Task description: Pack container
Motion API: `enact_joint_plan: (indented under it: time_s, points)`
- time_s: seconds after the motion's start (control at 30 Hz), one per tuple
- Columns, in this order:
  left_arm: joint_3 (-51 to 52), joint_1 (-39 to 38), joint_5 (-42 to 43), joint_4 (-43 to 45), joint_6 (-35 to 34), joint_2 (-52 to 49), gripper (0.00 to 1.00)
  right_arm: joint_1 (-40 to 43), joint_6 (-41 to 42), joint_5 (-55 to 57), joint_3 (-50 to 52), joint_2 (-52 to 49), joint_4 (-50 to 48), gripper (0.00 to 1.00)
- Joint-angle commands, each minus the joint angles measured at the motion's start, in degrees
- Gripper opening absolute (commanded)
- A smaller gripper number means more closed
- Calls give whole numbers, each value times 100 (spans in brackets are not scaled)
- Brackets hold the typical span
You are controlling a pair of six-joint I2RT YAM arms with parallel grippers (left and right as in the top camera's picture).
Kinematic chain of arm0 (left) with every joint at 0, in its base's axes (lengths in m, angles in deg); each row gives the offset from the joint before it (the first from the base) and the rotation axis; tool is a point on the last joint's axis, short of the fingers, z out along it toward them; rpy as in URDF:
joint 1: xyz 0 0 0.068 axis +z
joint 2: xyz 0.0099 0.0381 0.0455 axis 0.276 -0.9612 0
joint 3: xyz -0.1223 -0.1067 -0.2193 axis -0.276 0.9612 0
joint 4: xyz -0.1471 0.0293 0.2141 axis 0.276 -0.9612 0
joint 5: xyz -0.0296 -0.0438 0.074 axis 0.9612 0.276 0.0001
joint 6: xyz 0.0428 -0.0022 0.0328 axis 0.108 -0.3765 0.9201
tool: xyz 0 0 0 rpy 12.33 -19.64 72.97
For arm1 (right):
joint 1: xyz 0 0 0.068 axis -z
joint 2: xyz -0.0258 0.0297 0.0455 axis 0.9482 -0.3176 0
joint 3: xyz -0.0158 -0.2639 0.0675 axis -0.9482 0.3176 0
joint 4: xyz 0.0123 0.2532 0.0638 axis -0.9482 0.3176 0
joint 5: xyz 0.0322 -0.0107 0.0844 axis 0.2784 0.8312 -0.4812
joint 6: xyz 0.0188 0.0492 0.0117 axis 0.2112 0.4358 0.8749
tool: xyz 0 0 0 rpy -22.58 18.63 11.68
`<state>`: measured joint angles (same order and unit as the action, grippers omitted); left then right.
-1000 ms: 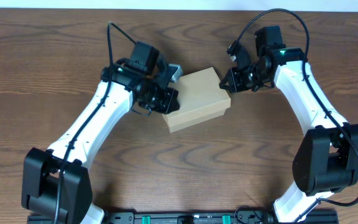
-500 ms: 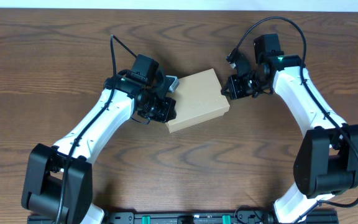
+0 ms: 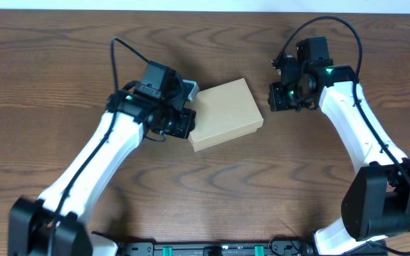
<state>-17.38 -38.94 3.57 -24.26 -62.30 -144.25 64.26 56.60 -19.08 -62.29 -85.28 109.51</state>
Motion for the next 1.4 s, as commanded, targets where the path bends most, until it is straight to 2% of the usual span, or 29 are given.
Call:
enact_joint_plan:
  time_s: [0.0,0.27,0.6,0.8,1.1,1.37]
  points:
    - [50,55,-485,-63,-111,411,6,-79,358,326,304,55,33,1]
    - [50,155,-505,-162,-173,1213,6,-645,431,-289,772,52,-374,1]
    - [50,461,-1187,-938,-177,1893,6,-927,627,-170,772,55,-275,1]
    - [50,656,-1222,-1143,-197,2076,6,-920,734,205,739,245,-267,1]
    - [50,800,-1222,-1864,-181,3036,6,-922,831,546,719,1786,-210,1]
    - [52,789,-1047,-2736,24,4177,6,-938,1231,568,809,3383,675,1]
